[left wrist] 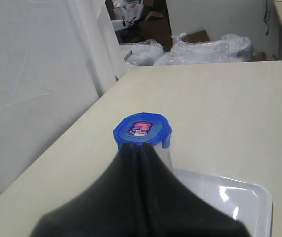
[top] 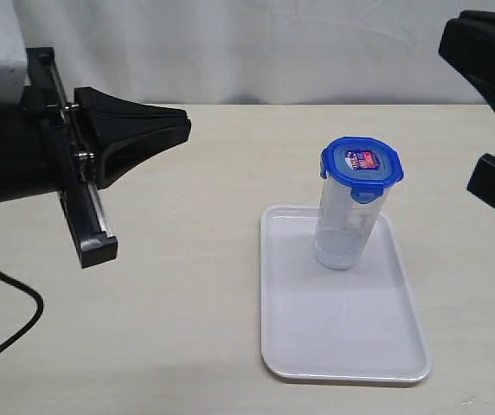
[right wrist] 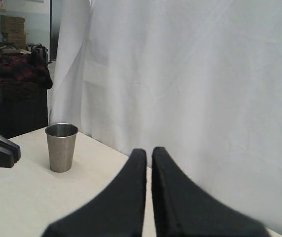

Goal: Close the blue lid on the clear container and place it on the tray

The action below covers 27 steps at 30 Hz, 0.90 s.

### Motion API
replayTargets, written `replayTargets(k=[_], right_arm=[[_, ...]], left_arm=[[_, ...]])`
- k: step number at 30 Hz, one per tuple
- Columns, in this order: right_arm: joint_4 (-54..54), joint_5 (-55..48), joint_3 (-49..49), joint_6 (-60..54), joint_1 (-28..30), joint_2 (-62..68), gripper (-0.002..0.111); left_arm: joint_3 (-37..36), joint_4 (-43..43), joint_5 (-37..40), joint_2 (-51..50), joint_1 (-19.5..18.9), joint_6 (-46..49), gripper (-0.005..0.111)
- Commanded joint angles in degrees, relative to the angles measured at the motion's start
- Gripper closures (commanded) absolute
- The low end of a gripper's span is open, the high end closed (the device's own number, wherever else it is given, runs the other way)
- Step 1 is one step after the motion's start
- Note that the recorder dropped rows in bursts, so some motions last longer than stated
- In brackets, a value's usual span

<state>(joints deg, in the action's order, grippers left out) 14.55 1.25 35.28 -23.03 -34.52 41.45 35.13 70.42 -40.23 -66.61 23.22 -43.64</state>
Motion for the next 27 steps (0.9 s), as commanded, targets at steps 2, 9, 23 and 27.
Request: replayTargets(k=[2,9,23,27], right_arm=[[0.02,-0.19,-0.34,-0.2,0.39,-0.18,0.104],[0.02,-0.19,-0.34,-0.2,0.39,-0.18,0.104],[0.02,-0.19,-0.34,-0.2,0.39,-0.18,0.104],[0.02,-0.19,-0.34,-0.2,0.39,-0.18,0.104]], left_arm=[[-3.57,-2.38,2.23,5.31,-0.14,0.35,0.107],[-9.47,-18.85,7.11,13.94,-0.14,12.35,0.107],[-21.86,-48.11,16.86,37.44,-0.14,30.59,0.107],[-21.86,-48.23,19.15,37.44,-0.14,30.37,0.107]])
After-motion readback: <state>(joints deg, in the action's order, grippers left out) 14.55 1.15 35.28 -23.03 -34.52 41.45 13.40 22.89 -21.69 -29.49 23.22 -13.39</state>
